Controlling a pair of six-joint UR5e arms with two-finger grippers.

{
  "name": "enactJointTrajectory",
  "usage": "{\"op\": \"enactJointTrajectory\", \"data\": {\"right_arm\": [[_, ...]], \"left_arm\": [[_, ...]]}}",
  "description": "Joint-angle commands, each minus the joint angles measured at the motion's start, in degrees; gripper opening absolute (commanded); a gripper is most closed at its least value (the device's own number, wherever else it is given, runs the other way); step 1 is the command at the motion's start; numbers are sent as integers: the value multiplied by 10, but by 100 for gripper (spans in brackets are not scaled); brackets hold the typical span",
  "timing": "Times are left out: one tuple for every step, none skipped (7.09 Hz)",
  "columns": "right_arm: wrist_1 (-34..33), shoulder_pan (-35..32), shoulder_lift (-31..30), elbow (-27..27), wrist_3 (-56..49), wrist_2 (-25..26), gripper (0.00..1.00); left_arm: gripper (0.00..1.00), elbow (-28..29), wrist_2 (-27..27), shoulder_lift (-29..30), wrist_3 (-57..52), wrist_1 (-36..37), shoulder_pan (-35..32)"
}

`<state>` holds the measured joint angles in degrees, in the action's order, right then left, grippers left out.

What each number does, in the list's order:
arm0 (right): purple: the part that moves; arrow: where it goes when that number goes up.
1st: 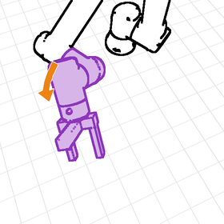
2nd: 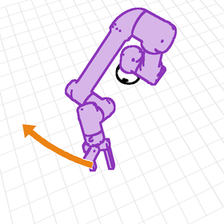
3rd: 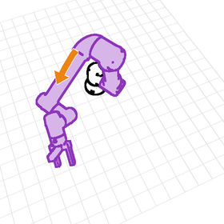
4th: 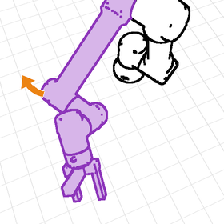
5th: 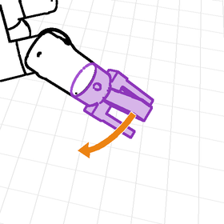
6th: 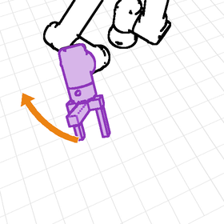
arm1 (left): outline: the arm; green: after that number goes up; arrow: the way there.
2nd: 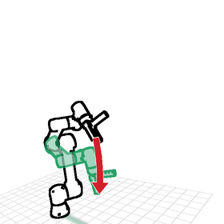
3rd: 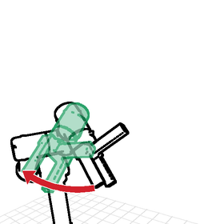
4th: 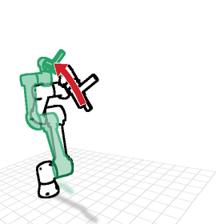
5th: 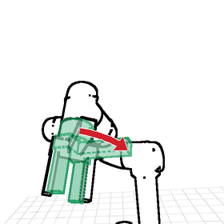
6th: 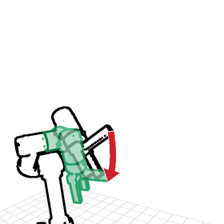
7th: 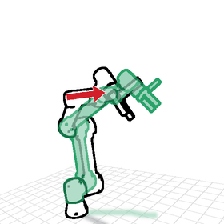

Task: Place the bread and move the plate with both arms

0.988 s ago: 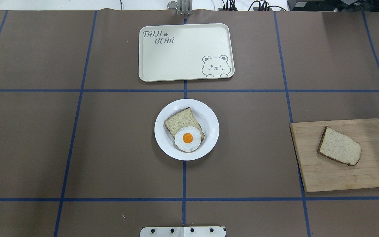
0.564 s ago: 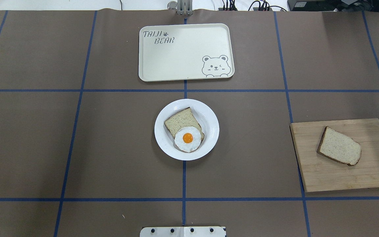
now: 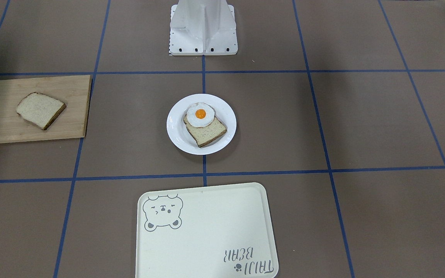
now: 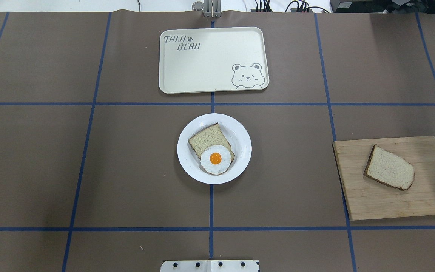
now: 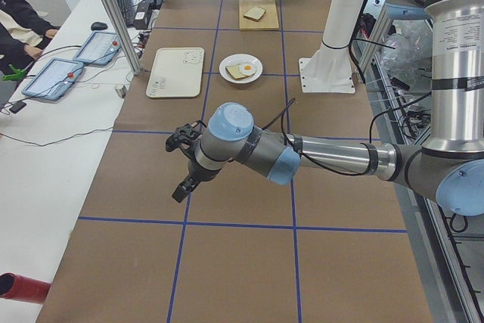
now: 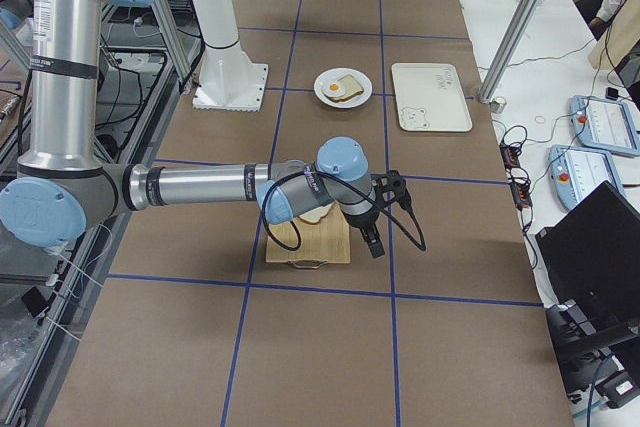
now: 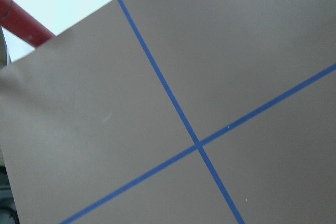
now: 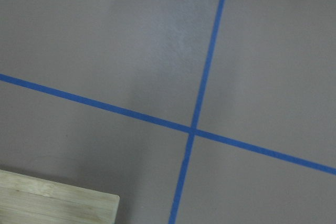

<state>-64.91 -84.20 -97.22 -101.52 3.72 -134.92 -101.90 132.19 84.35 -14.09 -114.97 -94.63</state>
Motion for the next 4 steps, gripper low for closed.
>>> {"op": "enactJointTrajectory", "data": {"right_arm": [[79, 81, -4, 0, 58, -40, 100], [96, 122, -8, 0, 93, -37, 100], [133, 151, -25, 0, 128, -26, 100], [200, 193, -40, 0, 218, 4, 99]], "left_arm": [[99, 3, 50, -5, 4, -17, 1], [99, 4, 57, -5, 5, -17, 1], [99, 6, 57, -5, 4, -17, 1], [99, 6, 58, -11, 4, -18, 1]]}}
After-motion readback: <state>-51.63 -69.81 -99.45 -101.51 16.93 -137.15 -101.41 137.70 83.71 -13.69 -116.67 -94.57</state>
